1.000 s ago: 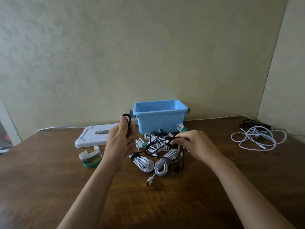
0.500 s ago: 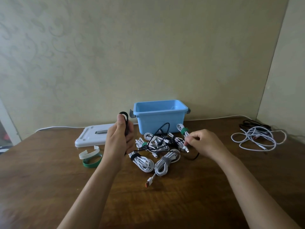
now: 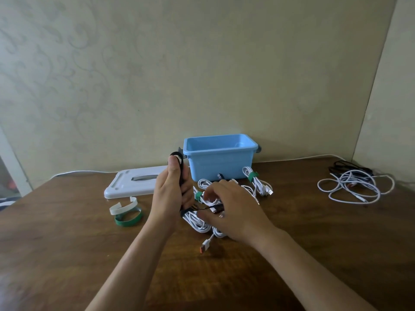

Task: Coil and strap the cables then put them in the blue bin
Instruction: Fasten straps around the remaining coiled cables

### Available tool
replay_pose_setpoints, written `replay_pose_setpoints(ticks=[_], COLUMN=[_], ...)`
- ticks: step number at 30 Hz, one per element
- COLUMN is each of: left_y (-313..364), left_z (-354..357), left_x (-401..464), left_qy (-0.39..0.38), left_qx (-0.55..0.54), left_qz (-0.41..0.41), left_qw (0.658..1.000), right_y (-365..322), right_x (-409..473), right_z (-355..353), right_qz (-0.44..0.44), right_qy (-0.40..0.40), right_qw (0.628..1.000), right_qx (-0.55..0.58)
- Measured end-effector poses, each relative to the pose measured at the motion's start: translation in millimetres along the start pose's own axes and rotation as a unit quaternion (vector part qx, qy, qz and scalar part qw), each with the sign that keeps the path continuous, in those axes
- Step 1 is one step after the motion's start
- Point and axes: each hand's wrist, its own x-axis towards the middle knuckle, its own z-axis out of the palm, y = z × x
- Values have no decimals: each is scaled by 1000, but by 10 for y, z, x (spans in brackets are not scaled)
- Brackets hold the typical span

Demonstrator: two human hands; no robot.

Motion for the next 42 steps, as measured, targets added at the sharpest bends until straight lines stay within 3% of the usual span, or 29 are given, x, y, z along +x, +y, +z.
replay_pose_setpoints(ticks=[7,16,22,24,30,33,35,38,42], left_y=[30,144,139,141,99,92,85,75,79], left_z=[-46,-268,-281,-283,-213,-180,-153,-112,-90], left_x=[14,129,146,145,124,107,94,64,47], left_qy=[3,67,75,76,56,48,43,31,25], left_qx=[-17,-22,-12,-14,-21,-24,-22,-17,-19], left_qz=[12,32,23,23,18,20,20,21,25], left_qw=[1000,997,997,997,998,998,999,999,999], right_y=[100,795,1084,1108,817,460,247,85,68], right_x=[65,80,26,-3,67,94,90,86,66], right_z=[-46,-509,-638,-649,-411,-215,-79,63,48], right_qz=[68,238,313,335,221,103,45,19,46], right_qy=[-11,152,185,161,148,129,75,-2,-26], right_qw=[997,957,927,919,948,983,996,1000,998], right_qx=[-46,-58,-91,-129,-176,-78,-28,5,45])
